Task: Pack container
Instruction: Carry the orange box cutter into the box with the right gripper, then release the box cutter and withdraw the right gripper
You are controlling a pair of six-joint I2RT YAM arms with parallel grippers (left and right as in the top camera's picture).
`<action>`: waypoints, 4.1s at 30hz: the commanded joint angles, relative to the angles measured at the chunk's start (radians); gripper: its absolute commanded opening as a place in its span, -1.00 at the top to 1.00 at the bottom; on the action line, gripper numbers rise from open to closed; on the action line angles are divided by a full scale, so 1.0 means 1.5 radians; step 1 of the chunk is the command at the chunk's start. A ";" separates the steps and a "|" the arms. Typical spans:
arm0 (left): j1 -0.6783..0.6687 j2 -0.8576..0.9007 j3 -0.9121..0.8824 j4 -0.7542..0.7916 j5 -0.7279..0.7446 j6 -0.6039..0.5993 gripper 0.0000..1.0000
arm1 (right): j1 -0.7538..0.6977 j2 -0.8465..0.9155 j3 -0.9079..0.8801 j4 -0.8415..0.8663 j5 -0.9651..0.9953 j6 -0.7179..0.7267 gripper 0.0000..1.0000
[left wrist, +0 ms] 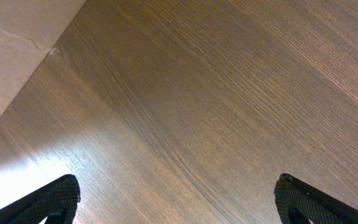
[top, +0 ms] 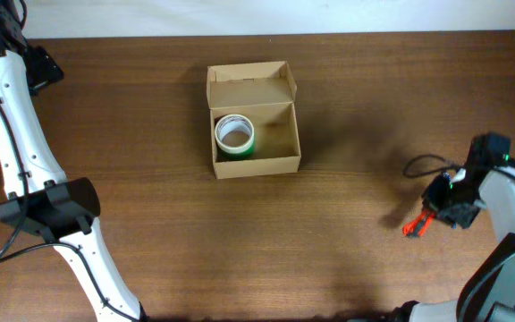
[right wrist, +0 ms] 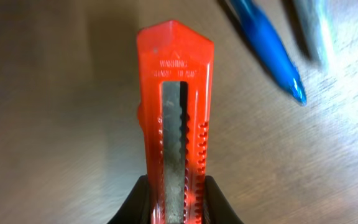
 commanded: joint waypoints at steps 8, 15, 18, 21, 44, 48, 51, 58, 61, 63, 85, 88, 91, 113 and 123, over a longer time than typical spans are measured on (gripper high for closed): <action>0.004 -0.021 -0.003 0.000 0.001 -0.007 -1.00 | 0.173 -0.026 0.324 -0.129 -0.015 -0.131 0.84; 0.004 -0.021 -0.003 0.000 0.001 -0.007 -1.00 | 0.311 -0.009 0.535 -0.158 -0.014 -0.261 0.91; 0.004 -0.021 -0.003 0.000 0.001 -0.007 -0.99 | 0.365 0.046 0.639 -0.197 -0.013 -0.324 0.89; 0.004 -0.021 -0.003 0.000 0.001 -0.007 -1.00 | 0.396 0.110 0.721 -0.239 -0.013 -0.364 0.90; 0.004 -0.021 -0.003 0.000 0.001 -0.007 -1.00 | 0.667 0.370 0.885 -0.317 0.028 -0.709 0.92; 0.004 -0.021 -0.003 0.000 0.001 -0.007 -1.00 | 0.690 0.384 0.885 -0.287 0.028 -0.749 0.93; 0.004 -0.021 -0.003 0.000 0.001 -0.007 -1.00 | 0.699 0.397 0.885 -0.277 0.041 -0.773 0.92; 0.004 -0.021 -0.003 0.000 0.001 -0.007 -0.99 | 0.699 0.442 0.885 -0.275 0.076 -0.802 0.92; 0.004 -0.021 -0.003 0.000 0.001 -0.007 -1.00 | 0.699 0.465 0.885 -0.276 0.080 -0.815 0.92; 0.004 -0.021 -0.003 0.000 0.001 -0.007 -1.00 | 0.699 0.479 0.885 -0.276 0.083 -0.816 0.92; 0.004 -0.021 -0.003 0.000 0.001 -0.007 -0.99 | 0.713 0.540 0.861 -0.295 0.093 -0.809 0.92; 0.004 -0.021 -0.003 0.000 0.001 -0.007 -1.00 | 0.719 0.540 0.856 -0.296 0.093 -0.806 0.82; 0.004 -0.021 -0.003 0.000 0.001 -0.007 -1.00 | 0.726 0.540 0.855 -0.296 0.093 -0.799 0.72; 0.004 -0.021 -0.003 0.000 0.001 -0.007 -1.00 | 0.716 0.436 0.854 -0.224 0.205 -0.693 -0.30; 0.004 -0.021 -0.003 0.000 0.001 -0.007 -1.00 | 0.498 0.100 0.566 -0.086 0.217 -0.592 -0.74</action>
